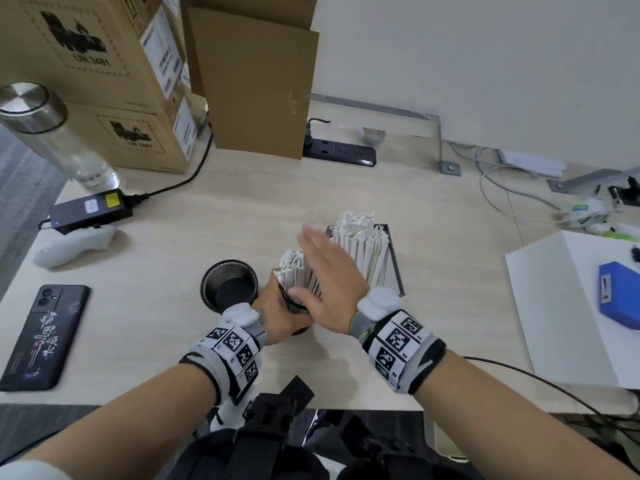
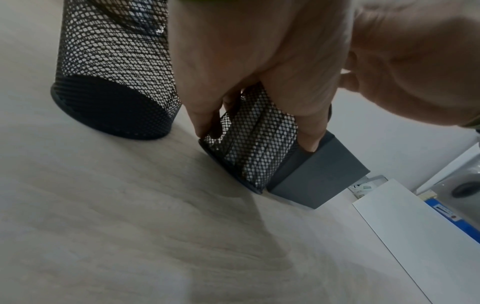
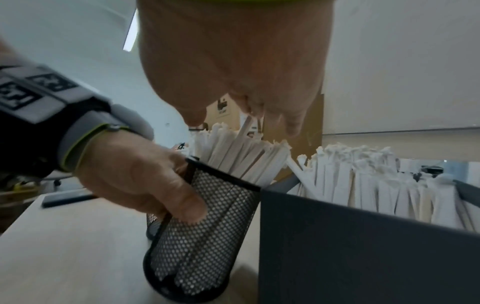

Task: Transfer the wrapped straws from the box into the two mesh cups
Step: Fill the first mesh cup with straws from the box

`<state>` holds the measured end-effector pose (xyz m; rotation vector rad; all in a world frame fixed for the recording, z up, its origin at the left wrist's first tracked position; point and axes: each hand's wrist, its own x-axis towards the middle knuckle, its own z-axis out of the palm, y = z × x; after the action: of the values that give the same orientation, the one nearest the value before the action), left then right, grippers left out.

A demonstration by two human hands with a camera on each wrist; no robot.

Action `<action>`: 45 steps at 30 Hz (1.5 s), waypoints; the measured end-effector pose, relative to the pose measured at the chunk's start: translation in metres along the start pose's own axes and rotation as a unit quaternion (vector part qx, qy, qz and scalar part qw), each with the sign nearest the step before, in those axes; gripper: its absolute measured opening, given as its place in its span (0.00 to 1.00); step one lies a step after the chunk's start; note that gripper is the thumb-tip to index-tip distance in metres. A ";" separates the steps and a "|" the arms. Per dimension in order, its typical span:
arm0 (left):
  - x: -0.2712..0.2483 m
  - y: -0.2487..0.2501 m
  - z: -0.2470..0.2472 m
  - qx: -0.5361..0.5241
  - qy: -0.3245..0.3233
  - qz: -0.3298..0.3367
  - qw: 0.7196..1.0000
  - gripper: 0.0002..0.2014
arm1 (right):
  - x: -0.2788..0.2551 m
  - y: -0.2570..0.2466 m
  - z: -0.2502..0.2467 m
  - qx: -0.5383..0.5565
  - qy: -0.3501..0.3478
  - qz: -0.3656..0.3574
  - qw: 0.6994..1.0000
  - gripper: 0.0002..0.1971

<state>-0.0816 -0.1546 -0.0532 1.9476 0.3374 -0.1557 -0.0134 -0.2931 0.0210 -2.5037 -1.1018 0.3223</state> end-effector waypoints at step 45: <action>0.005 -0.006 -0.001 0.024 -0.033 -0.021 0.999 0.53 | 0.010 0.071 0.010 0.069 0.019 0.425 0.903 0.21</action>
<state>-0.0789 -0.1502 -0.0596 1.9786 0.3338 -0.2571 0.0362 -0.3265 -0.0192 -2.6938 0.1008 0.5486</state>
